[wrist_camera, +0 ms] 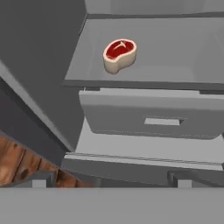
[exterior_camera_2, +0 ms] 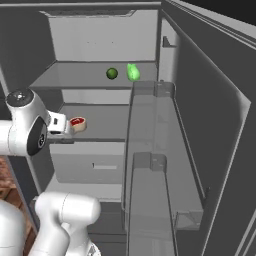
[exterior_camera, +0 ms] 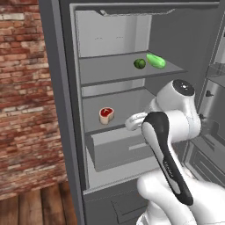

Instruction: Gather the corn and avocado from the fridge and place them on a tray on the dining counter. Then gather the steak and chicken drumstick from the fridge and place them on the other tray.

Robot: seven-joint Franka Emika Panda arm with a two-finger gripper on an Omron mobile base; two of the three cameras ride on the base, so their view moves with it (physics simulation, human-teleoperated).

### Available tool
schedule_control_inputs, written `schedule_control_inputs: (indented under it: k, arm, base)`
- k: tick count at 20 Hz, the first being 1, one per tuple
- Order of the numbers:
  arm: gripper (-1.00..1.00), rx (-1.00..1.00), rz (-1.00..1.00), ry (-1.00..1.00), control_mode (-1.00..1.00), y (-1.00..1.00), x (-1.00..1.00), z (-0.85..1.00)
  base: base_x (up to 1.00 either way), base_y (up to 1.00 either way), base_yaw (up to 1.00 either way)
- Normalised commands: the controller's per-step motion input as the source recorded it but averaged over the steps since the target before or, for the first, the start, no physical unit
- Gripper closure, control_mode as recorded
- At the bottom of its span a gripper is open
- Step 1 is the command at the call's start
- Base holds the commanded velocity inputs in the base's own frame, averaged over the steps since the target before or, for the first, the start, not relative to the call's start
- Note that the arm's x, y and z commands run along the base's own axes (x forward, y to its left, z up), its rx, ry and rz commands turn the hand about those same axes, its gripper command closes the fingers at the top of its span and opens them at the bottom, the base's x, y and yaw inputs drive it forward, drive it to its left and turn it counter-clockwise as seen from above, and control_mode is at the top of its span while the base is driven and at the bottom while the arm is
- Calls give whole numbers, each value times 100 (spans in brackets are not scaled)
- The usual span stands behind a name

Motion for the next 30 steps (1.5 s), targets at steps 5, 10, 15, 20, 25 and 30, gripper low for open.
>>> schedule_control_inputs:
  k: [5,10,15,20,25,30]
  arm:
    - [-100,0,-11,0,-100,28,86,-30]
    - [-100,0,-4,0,-100,23,87,-35]
    - [-100,0,-1,0,-100,23,84,-36]
    - [-100,0,0,0,-100,23,67,-26]
    - [-100,0,0,4,-100,3,37,-13]
    - [-100,0,0,5,-100,3,32,-9]
  base:
    - [0,0,0]
    - [0,0,0]
    - [0,0,0]
    - [0,0,0]
    - [0,0,0]
    - [0,0,0]
